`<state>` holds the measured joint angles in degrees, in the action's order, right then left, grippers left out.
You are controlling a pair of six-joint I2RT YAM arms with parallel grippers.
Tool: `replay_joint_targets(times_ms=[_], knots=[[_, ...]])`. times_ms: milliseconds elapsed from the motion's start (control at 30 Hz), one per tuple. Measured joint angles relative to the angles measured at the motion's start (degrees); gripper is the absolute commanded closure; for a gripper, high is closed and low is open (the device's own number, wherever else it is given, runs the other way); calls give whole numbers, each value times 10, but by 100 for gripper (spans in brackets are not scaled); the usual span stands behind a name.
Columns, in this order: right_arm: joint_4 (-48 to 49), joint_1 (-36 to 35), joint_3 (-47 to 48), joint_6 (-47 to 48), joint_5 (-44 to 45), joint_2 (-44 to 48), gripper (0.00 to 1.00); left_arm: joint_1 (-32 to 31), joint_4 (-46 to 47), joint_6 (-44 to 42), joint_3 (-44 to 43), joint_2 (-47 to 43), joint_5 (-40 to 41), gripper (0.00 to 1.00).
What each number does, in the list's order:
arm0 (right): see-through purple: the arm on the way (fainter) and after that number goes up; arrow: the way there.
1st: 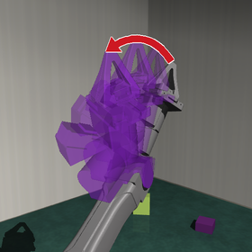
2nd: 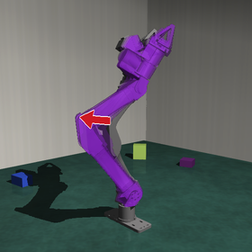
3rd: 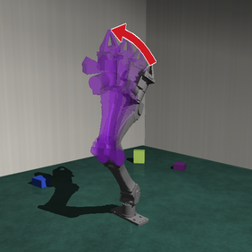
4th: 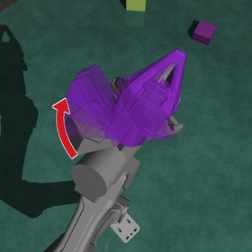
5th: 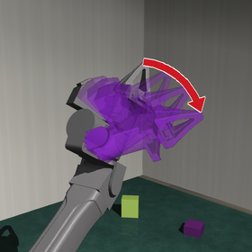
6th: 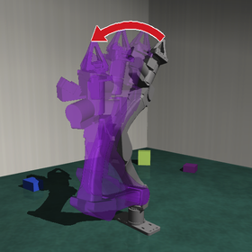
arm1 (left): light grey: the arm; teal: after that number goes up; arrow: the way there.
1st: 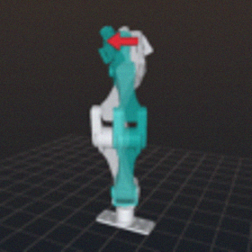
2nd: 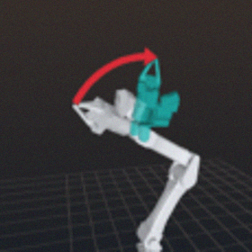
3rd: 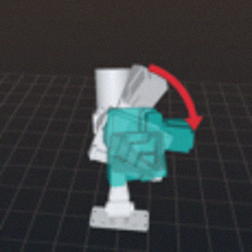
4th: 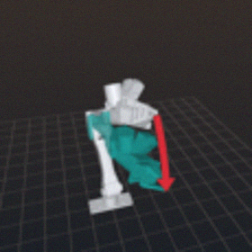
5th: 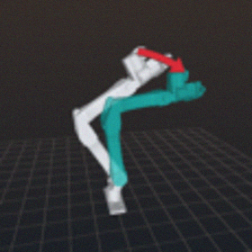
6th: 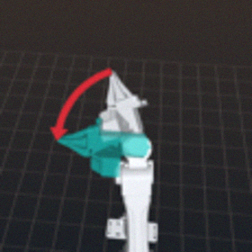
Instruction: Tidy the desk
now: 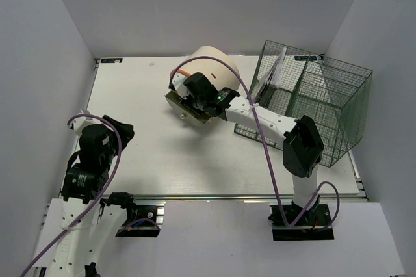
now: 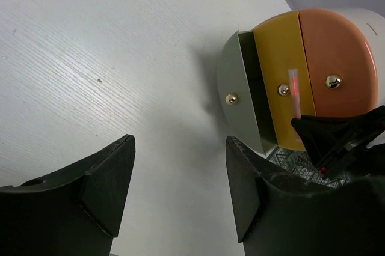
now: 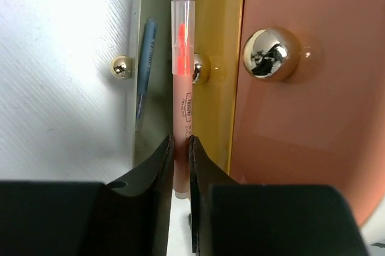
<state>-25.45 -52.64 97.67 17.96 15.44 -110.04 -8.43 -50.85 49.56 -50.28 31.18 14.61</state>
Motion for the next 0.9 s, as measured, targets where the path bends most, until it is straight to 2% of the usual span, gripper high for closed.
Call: replay_joint_targets(times_ms=[833,900], knots=[[21,0,-48,19,-9,-22,100,0,17,1,12,5,-10,29],[22,0,-48,20,-8,-26,93,0,20,1,12,5,-13,29]])
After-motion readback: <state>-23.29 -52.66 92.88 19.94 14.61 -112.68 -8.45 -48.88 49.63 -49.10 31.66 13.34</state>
